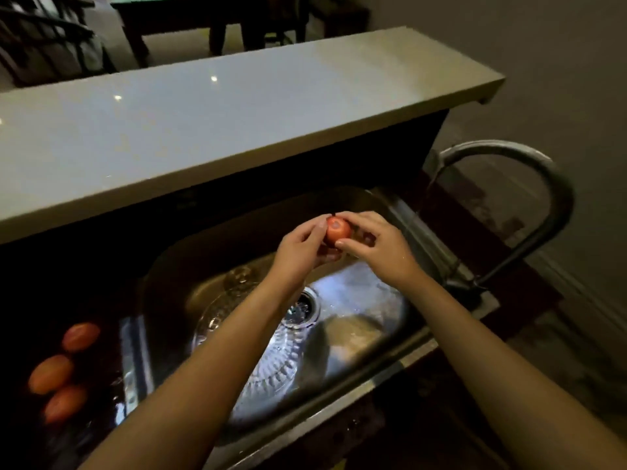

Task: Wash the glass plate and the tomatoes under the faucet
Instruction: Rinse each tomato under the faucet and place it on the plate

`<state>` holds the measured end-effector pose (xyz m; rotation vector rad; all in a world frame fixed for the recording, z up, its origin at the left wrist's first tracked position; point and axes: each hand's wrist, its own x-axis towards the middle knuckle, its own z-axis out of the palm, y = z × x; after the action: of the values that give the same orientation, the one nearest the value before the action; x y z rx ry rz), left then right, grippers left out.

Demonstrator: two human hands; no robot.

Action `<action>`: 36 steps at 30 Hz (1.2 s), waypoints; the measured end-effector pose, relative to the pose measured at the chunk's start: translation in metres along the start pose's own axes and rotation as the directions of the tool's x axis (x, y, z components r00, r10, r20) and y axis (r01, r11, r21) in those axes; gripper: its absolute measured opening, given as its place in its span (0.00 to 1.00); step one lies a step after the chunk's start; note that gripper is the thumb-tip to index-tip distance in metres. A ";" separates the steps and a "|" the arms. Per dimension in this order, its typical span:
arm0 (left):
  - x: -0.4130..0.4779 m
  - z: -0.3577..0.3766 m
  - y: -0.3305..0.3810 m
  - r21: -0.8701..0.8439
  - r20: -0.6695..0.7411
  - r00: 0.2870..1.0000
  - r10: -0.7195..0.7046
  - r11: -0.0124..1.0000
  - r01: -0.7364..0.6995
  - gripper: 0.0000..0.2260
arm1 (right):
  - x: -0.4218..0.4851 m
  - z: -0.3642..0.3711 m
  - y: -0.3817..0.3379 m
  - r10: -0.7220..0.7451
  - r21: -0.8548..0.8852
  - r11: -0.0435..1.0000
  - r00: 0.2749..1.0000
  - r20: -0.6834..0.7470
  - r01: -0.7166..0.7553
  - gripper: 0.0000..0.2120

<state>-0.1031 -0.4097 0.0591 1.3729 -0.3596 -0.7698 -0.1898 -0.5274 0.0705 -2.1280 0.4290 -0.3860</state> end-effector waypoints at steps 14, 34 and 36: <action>0.108 0.132 -0.052 0.137 0.147 0.970 -0.194 0.975 0.175 0.14 | 0.016 -0.056 0.117 0.431 0.298 0.890 0.850 -0.303 -0.345 0.21; 0.107 0.138 -0.053 0.069 0.234 0.952 -0.199 0.980 0.188 0.09 | 0.003 -0.048 0.113 0.379 0.314 0.913 0.829 -0.411 -0.262 0.18; 0.110 0.138 -0.050 0.030 0.114 0.963 -0.245 0.969 0.244 0.15 | 0.002 -0.045 0.109 0.324 0.291 0.933 0.850 -0.416 -0.213 0.14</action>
<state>-0.1279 -0.5865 0.0153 1.4060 -0.2905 -1.0571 -0.2245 -0.6186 0.0047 -1.7013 0.9010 -0.7424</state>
